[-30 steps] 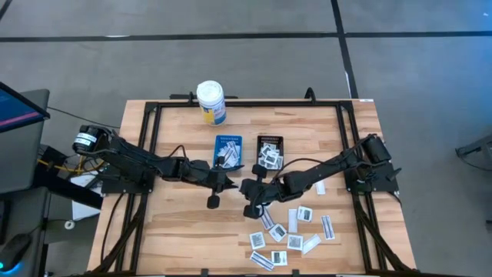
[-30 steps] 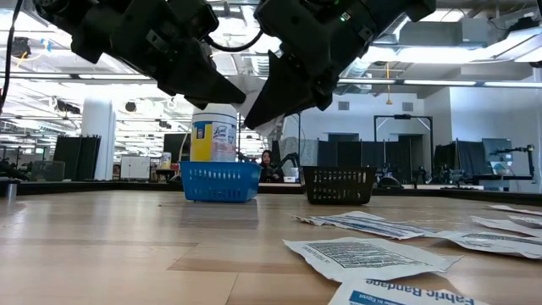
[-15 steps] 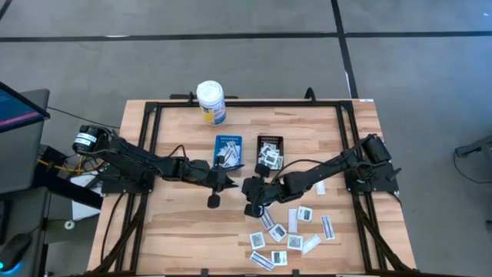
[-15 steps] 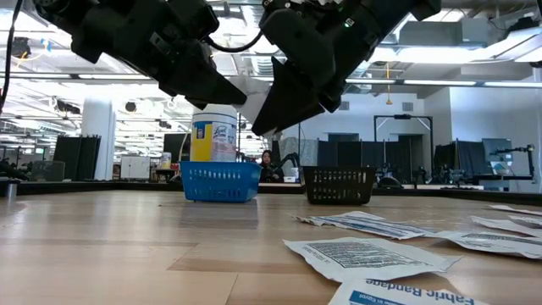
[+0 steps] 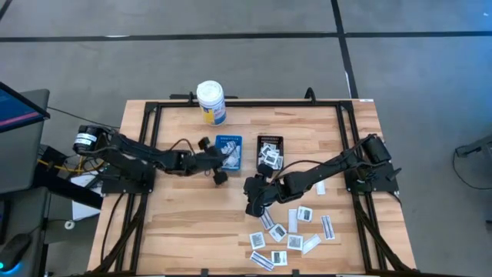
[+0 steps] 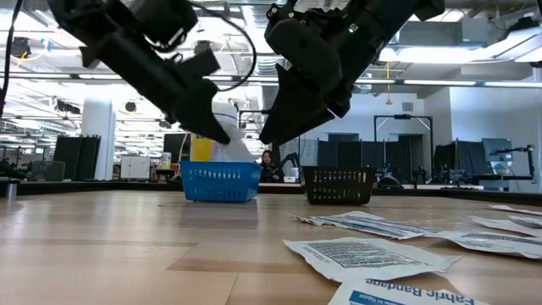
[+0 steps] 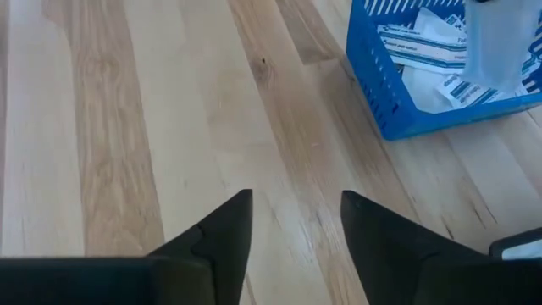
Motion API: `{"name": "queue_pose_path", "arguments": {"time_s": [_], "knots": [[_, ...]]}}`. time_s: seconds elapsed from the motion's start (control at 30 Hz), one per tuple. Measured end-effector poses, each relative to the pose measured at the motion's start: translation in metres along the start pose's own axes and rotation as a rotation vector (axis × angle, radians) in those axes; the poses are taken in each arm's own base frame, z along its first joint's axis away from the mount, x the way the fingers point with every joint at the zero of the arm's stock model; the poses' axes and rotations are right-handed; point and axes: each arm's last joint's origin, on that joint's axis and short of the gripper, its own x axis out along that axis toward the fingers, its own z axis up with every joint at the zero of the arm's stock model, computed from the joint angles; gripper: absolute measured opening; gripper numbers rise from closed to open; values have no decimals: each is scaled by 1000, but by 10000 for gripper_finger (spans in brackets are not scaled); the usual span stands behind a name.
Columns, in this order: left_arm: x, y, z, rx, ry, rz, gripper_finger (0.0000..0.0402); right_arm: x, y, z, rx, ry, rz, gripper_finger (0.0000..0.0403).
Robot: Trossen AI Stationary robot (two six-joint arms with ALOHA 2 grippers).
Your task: Pick & Place First Aid Supplies
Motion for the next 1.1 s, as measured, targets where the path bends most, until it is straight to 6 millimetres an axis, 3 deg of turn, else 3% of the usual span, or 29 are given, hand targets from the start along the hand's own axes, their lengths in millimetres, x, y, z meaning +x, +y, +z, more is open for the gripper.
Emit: {"name": "queue_pose_path", "arguments": {"time_s": [0.3, 0.93, 1.1], "knots": [[16, 30, -7, -202, 141, -140, 8, 0, 0, 0, 0, -1, 1, 170], [17, 32, -6, -196, 144, -166, 93, 0, 0, 0, 1, 0, 3, 148], [7, 34, 3, -209, 88, -178, 101, 0, 0, 0, 1, 0, 3, 148]]}}
